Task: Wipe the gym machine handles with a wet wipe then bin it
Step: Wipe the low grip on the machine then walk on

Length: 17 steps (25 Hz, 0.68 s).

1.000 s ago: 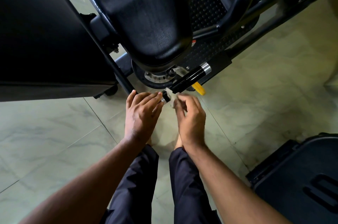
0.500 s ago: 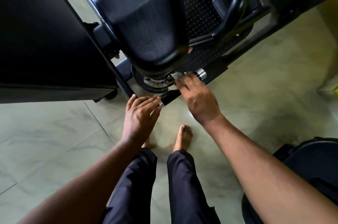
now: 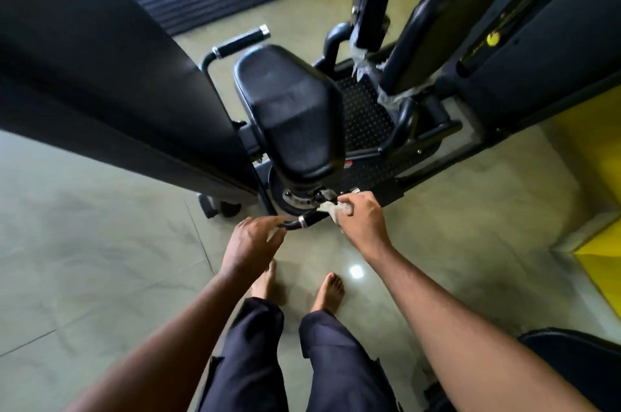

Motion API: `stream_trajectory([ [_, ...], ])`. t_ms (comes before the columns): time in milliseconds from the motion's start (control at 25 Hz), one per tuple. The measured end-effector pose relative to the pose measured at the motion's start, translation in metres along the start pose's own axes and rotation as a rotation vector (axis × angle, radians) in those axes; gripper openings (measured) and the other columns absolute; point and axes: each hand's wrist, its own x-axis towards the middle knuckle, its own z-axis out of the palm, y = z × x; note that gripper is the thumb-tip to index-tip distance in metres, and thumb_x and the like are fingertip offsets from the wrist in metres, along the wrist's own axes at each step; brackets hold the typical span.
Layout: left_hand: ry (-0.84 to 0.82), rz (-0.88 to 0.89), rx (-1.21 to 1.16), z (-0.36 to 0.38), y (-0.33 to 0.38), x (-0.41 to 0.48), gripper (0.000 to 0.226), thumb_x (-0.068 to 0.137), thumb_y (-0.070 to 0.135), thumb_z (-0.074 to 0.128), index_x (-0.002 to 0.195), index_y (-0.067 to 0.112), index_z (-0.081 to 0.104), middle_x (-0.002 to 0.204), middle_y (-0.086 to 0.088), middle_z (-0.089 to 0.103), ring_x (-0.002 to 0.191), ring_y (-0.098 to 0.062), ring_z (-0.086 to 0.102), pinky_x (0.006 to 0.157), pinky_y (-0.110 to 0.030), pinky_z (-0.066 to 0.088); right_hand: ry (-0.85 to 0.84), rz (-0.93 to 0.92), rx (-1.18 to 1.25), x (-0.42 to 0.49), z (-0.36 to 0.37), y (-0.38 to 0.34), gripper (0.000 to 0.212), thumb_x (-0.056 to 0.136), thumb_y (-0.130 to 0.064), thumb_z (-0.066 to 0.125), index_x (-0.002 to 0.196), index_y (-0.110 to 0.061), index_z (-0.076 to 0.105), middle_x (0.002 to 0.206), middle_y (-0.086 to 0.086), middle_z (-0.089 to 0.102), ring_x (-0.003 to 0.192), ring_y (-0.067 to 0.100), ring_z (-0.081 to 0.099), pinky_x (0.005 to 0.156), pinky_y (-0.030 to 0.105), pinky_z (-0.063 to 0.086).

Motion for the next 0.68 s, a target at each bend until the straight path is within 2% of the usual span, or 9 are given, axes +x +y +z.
stream_trajectory([
  [40, 0.009, -0.025, 0.003, -0.012, 0.002, -0.017, 0.026, 0.093, 0.029, 0.063, 0.116, 0.021, 0.071, 0.116, 0.000, 0.071, 0.108, -0.022, 0.063, 0.091, -0.030, 0.045, -0.033, -0.018, 0.003, -0.011, -0.010, -0.012, 0.025, 0.077, -0.011, 0.070, 0.102, -0.012, 0.073, 0.103, 0.009, 0.061, 0.093, 0.023, 0.060, 0.086, 0.019, 0.043],
  [120, 0.041, -0.083, -0.008, -0.039, 0.007, -0.049, 0.025, 0.092, 0.030, 0.065, 0.114, 0.019, 0.073, 0.113, -0.002, 0.072, 0.104, -0.024, 0.065, 0.088, -0.030, 0.047, -0.142, -0.025, -0.015, -0.034, -0.022, -0.039, 0.025, 0.073, -0.012, 0.073, 0.098, -0.017, 0.072, 0.099, 0.007, 0.066, 0.090, 0.021, 0.062, 0.082, 0.022, 0.047],
  [200, 0.074, -0.128, -0.001, -0.070, 0.005, -0.080, 0.025, 0.092, 0.031, 0.065, 0.113, 0.020, 0.073, 0.111, -0.002, 0.073, 0.101, -0.025, 0.066, 0.086, -0.032, 0.048, -0.302, -0.020, -0.071, -0.059, -0.023, -0.076, 0.026, 0.075, -0.014, 0.070, 0.101, -0.017, 0.070, 0.102, 0.008, 0.070, 0.093, 0.022, 0.064, 0.074, 0.023, 0.046],
  [320, 0.101, -0.158, 0.071, -0.118, -0.018, -0.117, 0.024, 0.093, 0.035, 0.061, 0.112, 0.025, 0.073, 0.109, 0.000, 0.073, 0.098, -0.025, 0.066, 0.085, -0.034, 0.051, -0.454, -0.190, -0.161, -0.092, 0.004, -0.147, 0.029, 0.082, -0.017, 0.061, 0.110, -0.018, 0.071, 0.109, 0.008, 0.071, 0.101, 0.025, 0.065, 0.080, 0.026, 0.050],
  [400, 0.160, -0.185, 0.074, -0.148, -0.043, -0.134, 0.021, 0.092, 0.036, 0.062, 0.108, 0.028, 0.073, 0.103, -0.001, 0.074, 0.094, -0.026, 0.066, 0.082, -0.034, 0.051, -0.495, -0.313, -0.167, -0.110, 0.029, -0.194, 0.023, 0.086, -0.016, 0.056, 0.101, -0.019, 0.073, 0.100, 0.007, 0.072, 0.089, 0.022, 0.066, 0.072, 0.027, 0.050],
  [480, 0.233, -0.221, 0.063, -0.185, -0.079, -0.156, 0.021, 0.091, 0.035, 0.063, 0.107, 0.027, 0.073, 0.102, 0.001, 0.074, 0.096, -0.025, 0.066, 0.082, -0.033, 0.049, -0.519, -0.401, -0.176, -0.130, 0.062, -0.246, 0.020, 0.090, -0.014, 0.055, 0.101, -0.019, 0.071, 0.099, 0.006, 0.072, 0.083, 0.019, 0.065, 0.064, 0.024, 0.043],
  [600, 0.305, -0.260, 0.073, -0.245, -0.142, -0.189, 0.025, 0.093, 0.036, 0.060, 0.113, 0.028, 0.071, 0.107, 0.007, 0.072, 0.103, -0.018, 0.064, 0.085, -0.029, 0.046, -0.512, -0.501, -0.214, -0.153, 0.122, -0.324, 0.016, 0.094, -0.017, 0.050, 0.098, -0.020, 0.065, 0.097, 0.013, 0.070, 0.091, 0.030, 0.065, 0.071, 0.031, 0.048],
  [680, 0.349, -0.262, 0.076, -0.286, -0.186, -0.206, 0.025, 0.093, 0.037, 0.060, 0.114, 0.028, 0.070, 0.108, 0.007, 0.072, 0.104, -0.017, 0.063, 0.086, -0.028, 0.046, -0.471, -0.531, -0.236, -0.161, 0.156, -0.372, 0.013, 0.093, -0.022, 0.048, 0.093, -0.022, 0.061, 0.094, 0.011, 0.069, 0.087, 0.031, 0.064, 0.072, 0.036, 0.051],
])
